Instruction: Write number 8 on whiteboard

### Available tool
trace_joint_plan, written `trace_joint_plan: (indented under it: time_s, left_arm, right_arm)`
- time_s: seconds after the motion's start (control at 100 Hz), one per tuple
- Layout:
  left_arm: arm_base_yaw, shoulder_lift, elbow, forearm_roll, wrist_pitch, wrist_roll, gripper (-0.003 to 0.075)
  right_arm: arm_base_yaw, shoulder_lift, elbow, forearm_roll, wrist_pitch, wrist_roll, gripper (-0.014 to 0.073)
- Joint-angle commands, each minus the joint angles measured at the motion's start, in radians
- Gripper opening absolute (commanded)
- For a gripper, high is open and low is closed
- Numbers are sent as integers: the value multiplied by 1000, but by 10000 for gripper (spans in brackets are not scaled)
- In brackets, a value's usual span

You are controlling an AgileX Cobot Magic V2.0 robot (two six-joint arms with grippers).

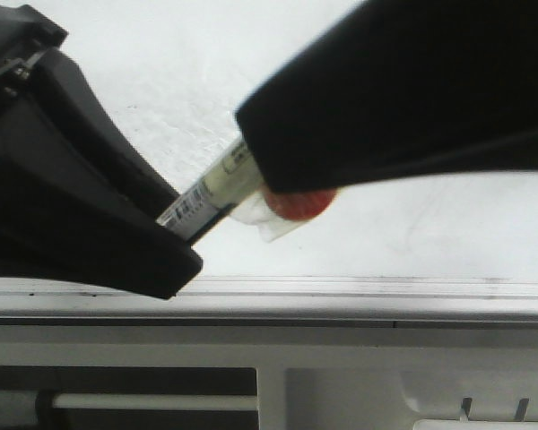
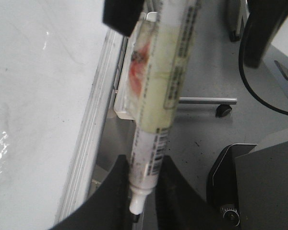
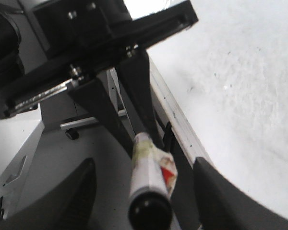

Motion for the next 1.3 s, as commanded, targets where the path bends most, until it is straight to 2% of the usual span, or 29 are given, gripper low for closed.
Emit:
trace_joint_plan:
  time_s: [0.0,0.13,0.37,0.47,0.56,0.63,0.7,0.78,0.82,0.85,0.93,0.99,1.19,1.25,1.29]
  left_arm:
    - [-8,-13,-33,-29,-25,-3,-20]
    - [-8,-13,-33,-29,-24,-3,-20]
    - [-8,-13,-33,-34,-24,-3,-20]
    - [-8,-13,-33,-46,-22,-3,-20]
    - [-8,-13,-33,-84,-24,-3,0]
    - [-8,-21,-33,-118,-28,-5,96]
    - [-8,-44,-33,-164,-54,-14,256]
    - [-8,-94,-33,-195,-119,-58,451]
    - [-8,-131,-33,-194,-149,-85,513]
    - [-8,-162,-33,-194,-180,-105,533]
    - [-8,-233,-33,-194,-235,-147,526]
    - [-5,-294,-33,-197,-271,-177,496]
    - [36,-475,34,-199,-358,-298,335]
    - [49,-509,63,-199,-358,-324,260]
    - [57,-532,87,-199,-358,-332,200]
  right_arm:
    - [9,24,-66,15,-71,-9,385]
    - [9,66,-112,17,-38,-9,363]
    - [9,111,-135,17,104,-9,52]
    - [9,108,-135,17,106,-9,-65]
    - [9,103,-135,17,95,-9,-60]
    - [9,88,-135,11,93,-9,-60]
    - [5,63,-140,6,124,-9,-61]
    - [-33,44,-180,-7,251,-9,-61]
    - [-65,39,-215,-21,315,-7,-61]
    - [-92,39,-250,-45,382,2,-60]
    - [-149,45,-335,-127,505,43,-60]
    - [-178,46,-399,-228,533,129,-58]
    - [-183,43,-517,-654,508,500,-47]
    - [-183,43,-514,-734,452,609,-41]
    - [-183,43,-504,-762,403,632,-41]
